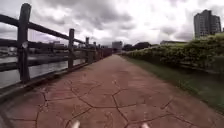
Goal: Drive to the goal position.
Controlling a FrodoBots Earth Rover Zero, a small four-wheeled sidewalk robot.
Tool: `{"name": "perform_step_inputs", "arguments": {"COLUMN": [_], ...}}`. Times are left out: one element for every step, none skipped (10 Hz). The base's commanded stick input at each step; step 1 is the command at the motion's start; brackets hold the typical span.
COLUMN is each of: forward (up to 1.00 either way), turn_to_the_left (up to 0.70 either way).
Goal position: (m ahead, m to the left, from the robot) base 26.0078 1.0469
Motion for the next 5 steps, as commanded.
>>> {"name": "perform_step_inputs", "arguments": {"forward": [0.7, 0.7, 0.7, 0.7, 0.7], "turn_to_the_left": [0.0, 0.0, 0.0, 0.0, 0.0]}}
